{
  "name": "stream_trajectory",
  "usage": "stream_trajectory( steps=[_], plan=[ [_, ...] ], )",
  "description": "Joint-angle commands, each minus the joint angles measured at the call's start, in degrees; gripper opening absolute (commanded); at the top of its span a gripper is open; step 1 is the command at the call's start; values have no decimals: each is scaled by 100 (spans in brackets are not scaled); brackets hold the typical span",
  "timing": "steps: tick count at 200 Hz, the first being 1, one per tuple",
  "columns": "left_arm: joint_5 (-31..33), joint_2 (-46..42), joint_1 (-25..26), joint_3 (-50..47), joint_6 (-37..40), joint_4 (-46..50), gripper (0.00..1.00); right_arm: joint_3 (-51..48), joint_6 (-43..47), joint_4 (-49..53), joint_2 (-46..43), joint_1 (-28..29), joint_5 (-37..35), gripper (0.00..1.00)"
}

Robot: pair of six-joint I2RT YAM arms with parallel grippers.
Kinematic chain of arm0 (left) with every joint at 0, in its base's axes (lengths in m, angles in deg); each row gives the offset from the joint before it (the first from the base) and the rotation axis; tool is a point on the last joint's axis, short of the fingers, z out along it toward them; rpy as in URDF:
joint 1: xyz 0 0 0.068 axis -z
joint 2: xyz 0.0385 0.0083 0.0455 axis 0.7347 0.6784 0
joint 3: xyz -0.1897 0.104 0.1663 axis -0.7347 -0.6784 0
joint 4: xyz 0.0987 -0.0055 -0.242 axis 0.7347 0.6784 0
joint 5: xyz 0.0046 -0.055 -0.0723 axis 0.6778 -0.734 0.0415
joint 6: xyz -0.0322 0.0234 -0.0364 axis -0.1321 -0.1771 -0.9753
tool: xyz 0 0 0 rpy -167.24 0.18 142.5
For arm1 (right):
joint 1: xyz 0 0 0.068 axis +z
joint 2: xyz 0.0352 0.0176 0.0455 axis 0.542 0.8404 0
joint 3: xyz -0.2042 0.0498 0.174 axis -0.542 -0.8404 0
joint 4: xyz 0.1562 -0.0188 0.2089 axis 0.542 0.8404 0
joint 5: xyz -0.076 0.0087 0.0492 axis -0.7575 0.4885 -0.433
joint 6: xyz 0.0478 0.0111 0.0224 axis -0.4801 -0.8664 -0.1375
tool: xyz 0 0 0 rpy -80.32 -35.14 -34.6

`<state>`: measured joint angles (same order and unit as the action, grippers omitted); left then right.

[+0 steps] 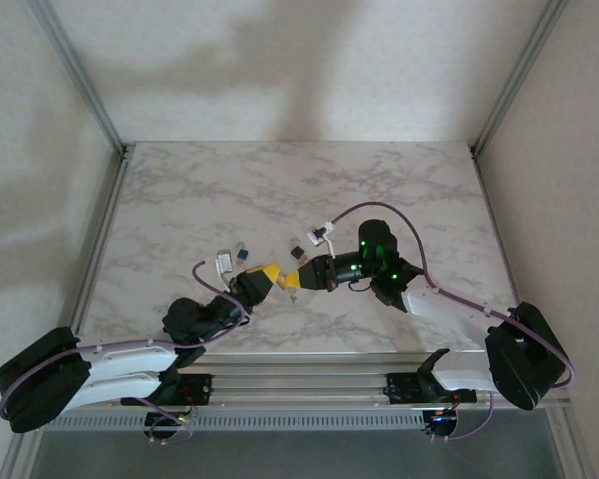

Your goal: Lock with the key

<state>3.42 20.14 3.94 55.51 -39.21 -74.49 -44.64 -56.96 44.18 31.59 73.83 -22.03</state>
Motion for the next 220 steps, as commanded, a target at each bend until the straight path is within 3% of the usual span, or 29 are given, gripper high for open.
stream_trajectory(
  steps=[1,42,132,220],
  plan=[
    [-1116,-185,408,21,102,826,0,378,307,-121,-56,-52,-1046,0],
    [-958,-609,400,139,260,1393,0,251,381,90,-164,-58,-969,0],
    [-1005,-580,402,70,187,1242,0,221,471,296,-86,-59,-670,0],
    [602,-1175,332,18,-511,2014,0,208,585,379,98,-56,-615,0]
  ],
)
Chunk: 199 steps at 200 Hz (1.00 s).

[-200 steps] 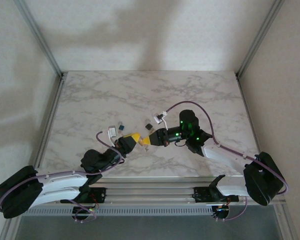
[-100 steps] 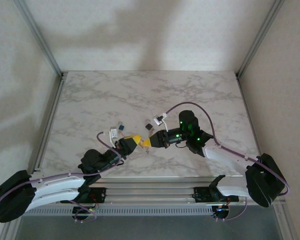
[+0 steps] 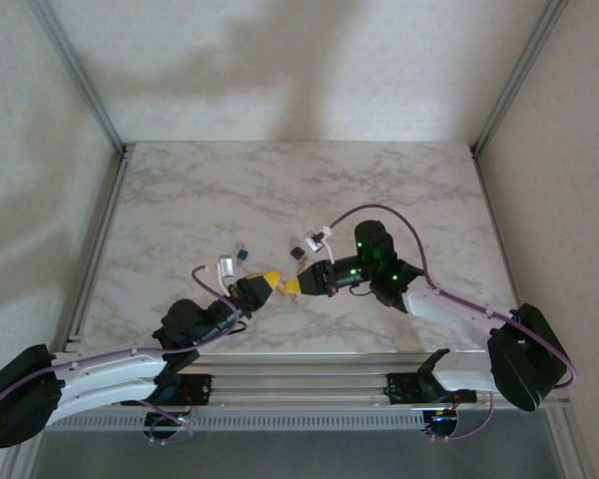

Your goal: Lock with the key

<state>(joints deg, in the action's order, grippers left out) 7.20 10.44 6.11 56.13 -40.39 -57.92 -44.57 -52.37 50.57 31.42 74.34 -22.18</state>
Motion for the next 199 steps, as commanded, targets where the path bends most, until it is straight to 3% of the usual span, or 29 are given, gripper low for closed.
stream_trajectory(
  steps=[1,47,86,148,168,199],
  plan=[
    [234,-207,113,-44,-401,357,0,200,126,-265,117,-108,-601,0],
    [683,-230,32,24,-772,544,0,228,8,-403,313,-100,-427,2],
    [792,-166,6,34,-889,527,0,220,27,-409,329,-96,-393,20],
    [1007,-289,-121,-10,-1058,826,0,228,373,93,89,-105,-637,34],
    [1078,-276,-186,16,-1093,915,0,213,576,363,-74,-141,-894,43],
    [1022,-146,-346,82,-1152,920,0,103,636,546,-300,-303,-1230,46]
  ],
)
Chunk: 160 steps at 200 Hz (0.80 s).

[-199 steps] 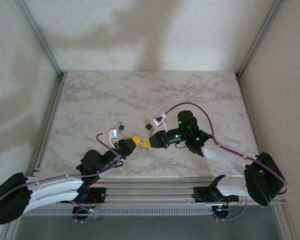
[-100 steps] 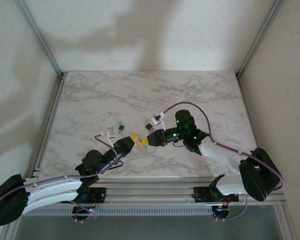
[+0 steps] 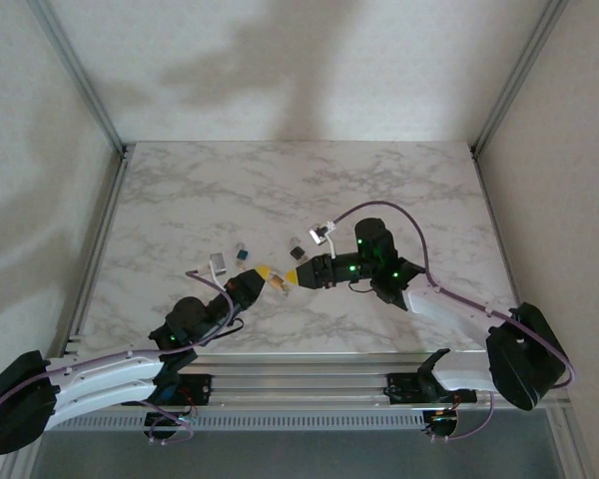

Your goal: Lock with the key

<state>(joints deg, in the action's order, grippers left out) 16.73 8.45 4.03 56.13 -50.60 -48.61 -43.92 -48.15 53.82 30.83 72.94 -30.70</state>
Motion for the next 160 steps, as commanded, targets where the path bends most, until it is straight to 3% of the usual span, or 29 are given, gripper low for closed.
stream_trajectory(
  steps=[1,31,66,160],
  plan=[
    [71,60,-143,84,-133,-7,0,29,215,221,-247,-176,-386,46],
    [-40,292,-313,119,-274,-176,0,-359,-192,-359,-315,-467,-352,54],
    [-80,535,-375,309,-317,-266,0,-535,-402,-890,-102,-485,-149,54],
    [5,848,-411,377,-537,-528,0,-693,-848,-1940,604,-469,48,44]
  ],
)
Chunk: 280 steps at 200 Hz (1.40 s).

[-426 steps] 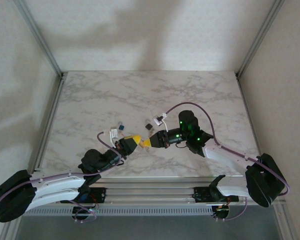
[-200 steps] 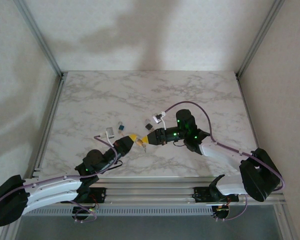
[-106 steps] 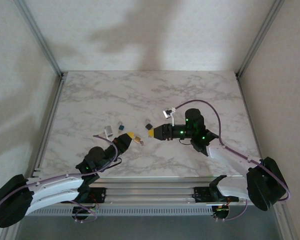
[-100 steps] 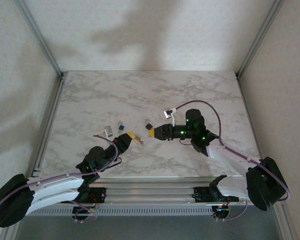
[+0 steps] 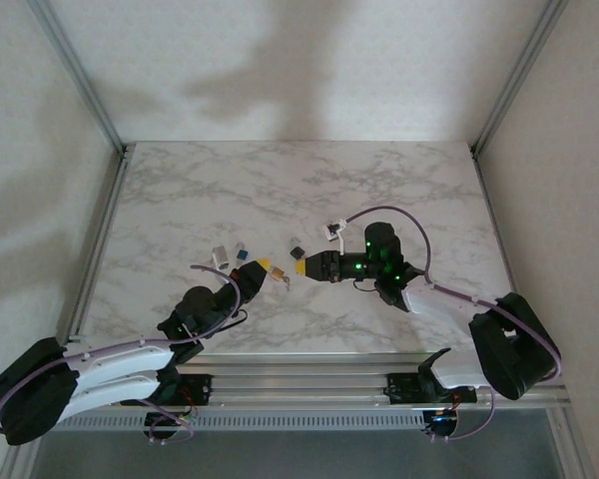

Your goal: Lock with the key

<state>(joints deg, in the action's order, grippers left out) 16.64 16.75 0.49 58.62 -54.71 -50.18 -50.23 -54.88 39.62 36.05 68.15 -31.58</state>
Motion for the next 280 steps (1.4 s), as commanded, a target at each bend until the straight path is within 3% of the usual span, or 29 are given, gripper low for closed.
stream_trajectory(
  steps=[1,280],
  plan=[
    [13,18,-57,127,-127,-371,0,-61,-175,-507,84,14,138,44],
    [69,162,-154,-101,-391,-688,0,95,-336,-1052,602,519,84,32]
  ],
)
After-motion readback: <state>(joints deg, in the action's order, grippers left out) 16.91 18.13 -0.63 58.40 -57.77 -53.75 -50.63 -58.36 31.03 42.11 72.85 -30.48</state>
